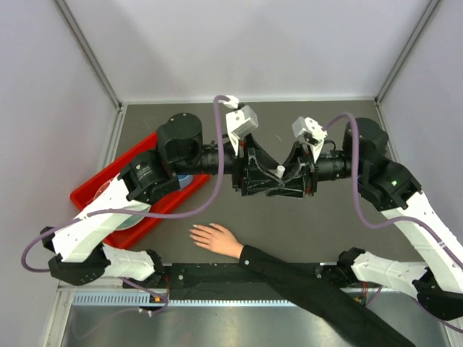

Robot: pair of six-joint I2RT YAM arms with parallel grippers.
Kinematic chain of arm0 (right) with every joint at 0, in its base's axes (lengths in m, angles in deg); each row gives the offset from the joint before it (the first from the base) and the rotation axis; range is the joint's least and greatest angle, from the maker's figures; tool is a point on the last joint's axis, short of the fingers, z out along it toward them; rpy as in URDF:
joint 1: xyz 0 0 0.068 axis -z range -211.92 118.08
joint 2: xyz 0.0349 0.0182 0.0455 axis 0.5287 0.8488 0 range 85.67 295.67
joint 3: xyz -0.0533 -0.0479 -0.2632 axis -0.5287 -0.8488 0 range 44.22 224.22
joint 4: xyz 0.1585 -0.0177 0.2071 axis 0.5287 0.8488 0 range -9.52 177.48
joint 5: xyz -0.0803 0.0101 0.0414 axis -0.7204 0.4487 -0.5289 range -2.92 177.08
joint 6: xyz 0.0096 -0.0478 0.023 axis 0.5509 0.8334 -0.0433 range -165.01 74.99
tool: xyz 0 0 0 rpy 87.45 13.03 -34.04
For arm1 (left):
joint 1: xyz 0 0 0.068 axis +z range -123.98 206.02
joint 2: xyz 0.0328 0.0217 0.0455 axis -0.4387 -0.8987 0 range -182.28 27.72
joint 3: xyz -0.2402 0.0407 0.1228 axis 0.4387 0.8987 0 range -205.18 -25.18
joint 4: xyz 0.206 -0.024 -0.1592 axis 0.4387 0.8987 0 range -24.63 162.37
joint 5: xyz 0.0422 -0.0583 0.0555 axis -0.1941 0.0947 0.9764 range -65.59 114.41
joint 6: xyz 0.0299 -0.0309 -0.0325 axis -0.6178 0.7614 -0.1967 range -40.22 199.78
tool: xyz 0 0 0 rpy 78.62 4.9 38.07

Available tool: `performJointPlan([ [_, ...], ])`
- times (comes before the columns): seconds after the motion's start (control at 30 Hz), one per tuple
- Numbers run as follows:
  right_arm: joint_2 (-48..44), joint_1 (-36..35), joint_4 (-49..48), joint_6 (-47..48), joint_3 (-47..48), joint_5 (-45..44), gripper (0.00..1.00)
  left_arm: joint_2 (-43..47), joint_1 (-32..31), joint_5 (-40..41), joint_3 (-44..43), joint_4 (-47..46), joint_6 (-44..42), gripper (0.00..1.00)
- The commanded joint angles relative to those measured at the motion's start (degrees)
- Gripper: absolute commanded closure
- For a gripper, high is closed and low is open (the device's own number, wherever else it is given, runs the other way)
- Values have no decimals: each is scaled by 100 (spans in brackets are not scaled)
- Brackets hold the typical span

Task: Paint the nails

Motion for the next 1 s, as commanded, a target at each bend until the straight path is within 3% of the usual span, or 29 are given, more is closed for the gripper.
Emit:
performJointPlan([
  [0.0,-83,-94,575,471,302,-548,100,497,146,1730,405,-566,-19,40],
  [0.07,-66,-103,700,664,345,-890,100,629,129,2194,502,-601,297,47],
  [0.23,-48,-103,876,700,390,-1261,100,1007,-179,3356,1326,-1198,773,48],
  [0.37,5,-103,972,735,442,-1349,100,823,-363,3226,1232,-1287,678,51],
  [0.6,5,-94,938,717,381,-1367,100,621,-706,3199,1144,-1304,413,46],
  [0.97,49,-103,867,603,416,-1393,100,305,-1242,3822,951,-910,9,54],
])
